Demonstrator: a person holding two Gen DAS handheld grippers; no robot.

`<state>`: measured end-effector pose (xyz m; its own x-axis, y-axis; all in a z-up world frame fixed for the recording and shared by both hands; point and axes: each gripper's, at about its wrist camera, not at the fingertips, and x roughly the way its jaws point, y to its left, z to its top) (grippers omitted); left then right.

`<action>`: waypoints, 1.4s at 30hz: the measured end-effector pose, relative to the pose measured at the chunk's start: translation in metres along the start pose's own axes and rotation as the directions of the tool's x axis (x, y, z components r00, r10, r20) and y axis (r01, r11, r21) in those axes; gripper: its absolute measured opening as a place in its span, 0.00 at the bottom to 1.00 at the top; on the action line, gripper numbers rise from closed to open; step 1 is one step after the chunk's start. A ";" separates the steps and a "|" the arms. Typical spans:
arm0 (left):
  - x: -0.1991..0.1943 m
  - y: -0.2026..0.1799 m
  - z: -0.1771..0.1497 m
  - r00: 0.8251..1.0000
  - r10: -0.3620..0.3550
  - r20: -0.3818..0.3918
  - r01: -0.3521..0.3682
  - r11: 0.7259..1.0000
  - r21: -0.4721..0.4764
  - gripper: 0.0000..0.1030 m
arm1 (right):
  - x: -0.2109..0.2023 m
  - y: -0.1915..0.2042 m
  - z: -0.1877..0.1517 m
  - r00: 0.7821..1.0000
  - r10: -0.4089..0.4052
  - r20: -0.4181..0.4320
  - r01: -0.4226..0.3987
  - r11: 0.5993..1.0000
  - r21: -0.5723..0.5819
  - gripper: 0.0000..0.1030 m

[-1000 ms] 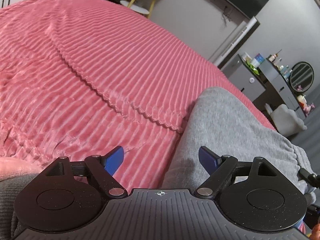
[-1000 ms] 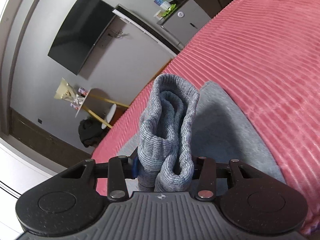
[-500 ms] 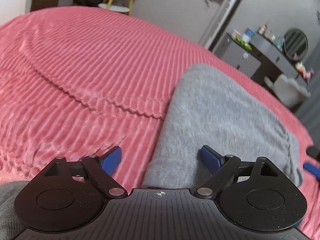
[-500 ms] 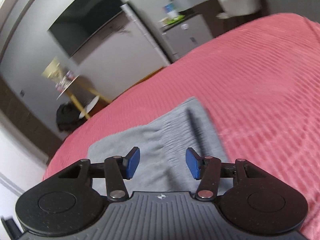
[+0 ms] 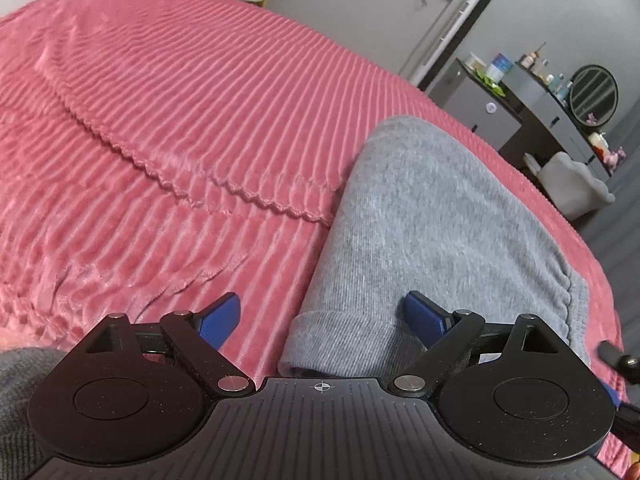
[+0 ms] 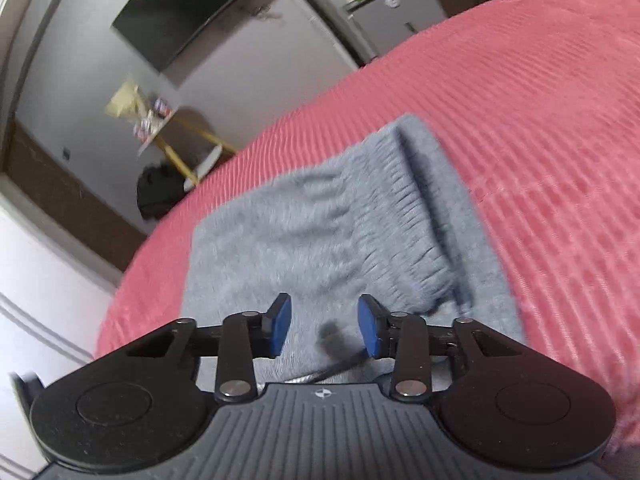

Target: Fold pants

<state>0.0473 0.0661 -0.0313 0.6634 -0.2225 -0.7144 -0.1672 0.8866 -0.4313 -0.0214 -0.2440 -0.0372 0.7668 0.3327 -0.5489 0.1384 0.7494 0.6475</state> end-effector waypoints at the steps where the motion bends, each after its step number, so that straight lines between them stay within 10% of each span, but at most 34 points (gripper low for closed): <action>1: 0.000 0.000 0.000 1.000 -0.002 0.000 0.002 1.000 -0.004 0.90 | -0.007 -0.007 0.003 1.000 -0.010 0.021 0.009 0.999 0.042 0.55; 17: 0.000 -0.005 -0.003 1.000 0.002 0.010 -0.002 1.000 0.001 0.91 | 0.037 -0.079 -0.002 0.988 0.128 -0.091 -0.064 0.860 0.507 0.80; 19: 0.000 -0.005 -0.003 1.000 0.004 0.013 -0.004 1.000 0.000 0.91 | 0.037 -0.070 -0.002 0.994 0.078 -0.071 -0.036 0.885 0.463 0.48; 29: -0.001 -0.004 0.000 0.999 -0.034 0.004 0.034 0.999 0.017 0.90 | 0.004 -0.030 0.009 0.999 -0.005 0.040 0.001 0.995 0.104 0.40; 39: 0.017 0.001 0.025 0.976 -0.172 -0.131 0.176 0.984 0.020 0.90 | 0.015 -0.030 0.032 0.983 -0.184 -0.008 0.183 0.980 -0.076 0.80; 42: 0.033 -0.011 0.034 0.964 -0.195 -0.180 0.214 0.973 0.089 0.90 | 0.029 -0.041 0.044 0.990 -0.117 -0.079 0.110 0.990 -0.085 0.81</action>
<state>0.0958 0.0624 -0.0314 0.5409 -0.4608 -0.7036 0.0438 0.8509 -0.5235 0.0221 -0.2905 -0.0567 0.6937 0.2867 -0.6607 0.1679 0.8276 0.5355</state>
